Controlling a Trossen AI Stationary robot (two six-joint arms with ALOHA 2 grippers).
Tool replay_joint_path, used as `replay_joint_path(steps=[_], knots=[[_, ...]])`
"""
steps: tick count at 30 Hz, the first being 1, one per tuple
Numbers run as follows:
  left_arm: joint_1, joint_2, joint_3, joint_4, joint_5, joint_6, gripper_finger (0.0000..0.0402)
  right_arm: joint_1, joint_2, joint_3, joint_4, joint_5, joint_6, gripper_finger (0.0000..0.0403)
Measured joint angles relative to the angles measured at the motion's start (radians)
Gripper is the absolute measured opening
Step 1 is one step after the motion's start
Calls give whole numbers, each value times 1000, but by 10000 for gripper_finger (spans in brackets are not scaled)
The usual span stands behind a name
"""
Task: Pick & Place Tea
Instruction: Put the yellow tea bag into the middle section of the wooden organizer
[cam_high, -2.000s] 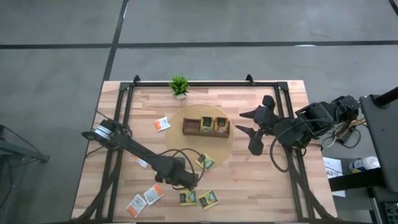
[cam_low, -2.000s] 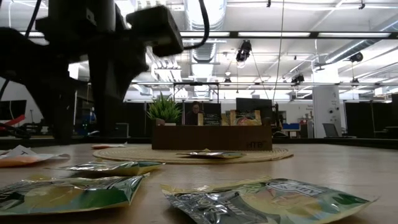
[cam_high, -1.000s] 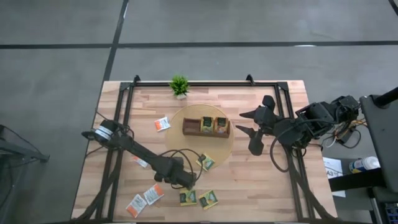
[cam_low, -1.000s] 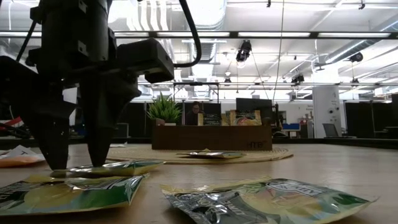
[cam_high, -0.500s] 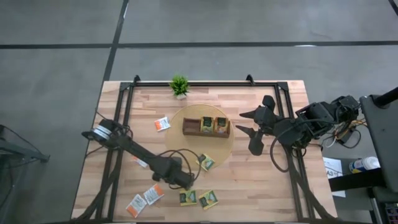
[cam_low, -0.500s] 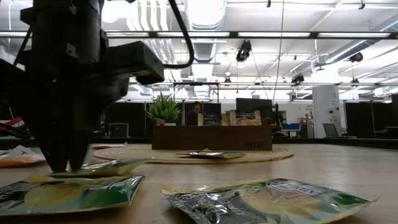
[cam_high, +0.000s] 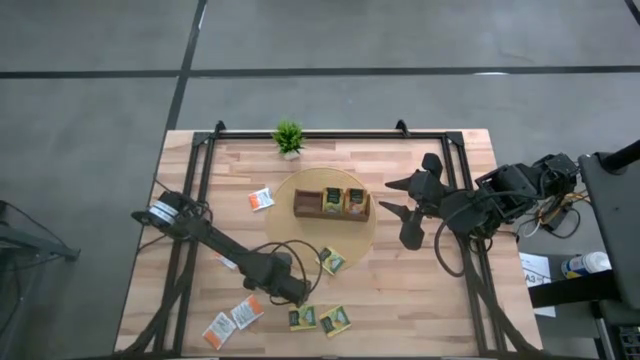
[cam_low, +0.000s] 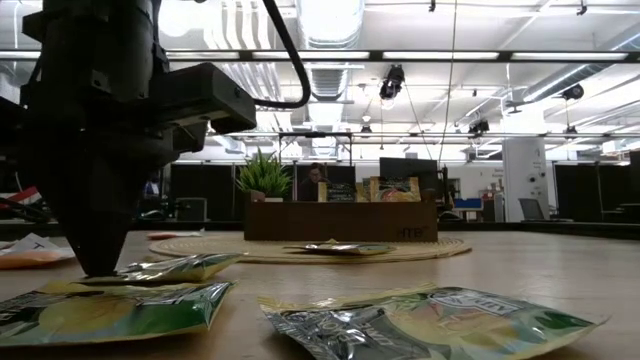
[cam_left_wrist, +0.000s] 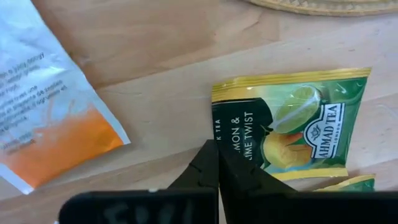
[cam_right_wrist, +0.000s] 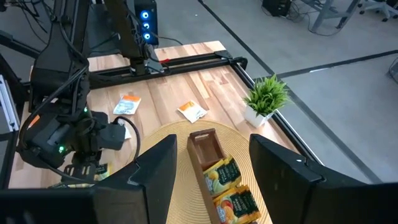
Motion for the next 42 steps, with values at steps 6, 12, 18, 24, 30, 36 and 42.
replay_joint_path(steps=[6,12,18,24,30,36,42], knots=[[8,-52,49,-16,-125,152,0,0,0,0,0,0,-2,199],[2,-61,109,-23,-107,409,0,0,0,0,0,0,-2,199],[1,-65,142,-3,-90,710,0,0,0,0,0,0,0,199],[4,-66,168,7,-2,1040,15,0,0,0,0,0,0,199],[23,-66,173,6,117,1192,97,0,0,0,1,0,1,199],[26,-66,171,-5,145,1384,197,0,0,0,-1,-27,-2,199],[28,-66,174,-76,140,1653,248,0,-15,0,-46,-129,8,199]])
